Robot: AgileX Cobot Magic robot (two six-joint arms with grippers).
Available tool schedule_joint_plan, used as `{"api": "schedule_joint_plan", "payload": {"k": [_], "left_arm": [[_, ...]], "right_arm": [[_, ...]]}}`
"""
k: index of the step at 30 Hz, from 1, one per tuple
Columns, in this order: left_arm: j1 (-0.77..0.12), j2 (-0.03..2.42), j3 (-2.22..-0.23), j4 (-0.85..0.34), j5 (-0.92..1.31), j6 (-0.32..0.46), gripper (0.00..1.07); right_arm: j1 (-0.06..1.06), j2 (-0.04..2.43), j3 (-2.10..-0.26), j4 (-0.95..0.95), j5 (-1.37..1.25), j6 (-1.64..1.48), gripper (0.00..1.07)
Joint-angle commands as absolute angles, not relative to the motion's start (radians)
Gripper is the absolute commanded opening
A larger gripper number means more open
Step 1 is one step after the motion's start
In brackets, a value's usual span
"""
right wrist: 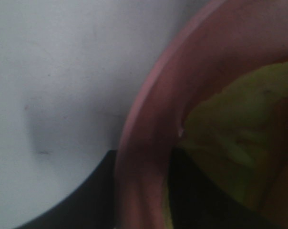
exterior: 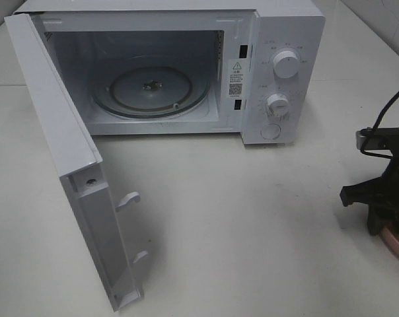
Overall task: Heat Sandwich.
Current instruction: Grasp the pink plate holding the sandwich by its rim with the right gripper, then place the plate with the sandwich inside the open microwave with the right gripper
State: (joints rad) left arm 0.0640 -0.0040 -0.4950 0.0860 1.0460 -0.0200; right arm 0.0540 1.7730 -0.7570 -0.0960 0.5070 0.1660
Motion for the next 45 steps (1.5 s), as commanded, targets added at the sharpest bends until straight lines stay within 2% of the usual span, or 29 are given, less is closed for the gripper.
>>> {"api": "schedule_joint_plan", "payload": {"k": [1,2,3,26,34,45], "left_arm": [[0.068,-0.033,-0.492,0.087,1.035,-0.019,0.98],[0.068,-0.033,-0.492,0.087,1.035,-0.019,0.98],[0.068,-0.033,-0.492,0.087,1.035,-0.019,0.98],[0.068,-0.033,-0.492,0.087,1.035,-0.019,0.98],[0.068,-0.033,-0.492,0.087,1.035,-0.019,0.98],[0.068,-0.033,-0.492,0.087,1.035,-0.019,0.98]], "right_arm": [[0.050,1.780,-0.760,-0.094,0.515,0.171,0.12],[0.050,1.780,-0.760,-0.094,0.520,0.170,0.03],[0.050,1.780,-0.760,-0.094,0.520,0.170,0.00],[0.054,1.780,-0.794,-0.188,0.631,0.179,0.00],[0.145,1.780,-0.794,-0.356,0.678,0.318,0.00],[0.241,1.766,-0.793,-0.475,0.738,0.412,0.00]]}}
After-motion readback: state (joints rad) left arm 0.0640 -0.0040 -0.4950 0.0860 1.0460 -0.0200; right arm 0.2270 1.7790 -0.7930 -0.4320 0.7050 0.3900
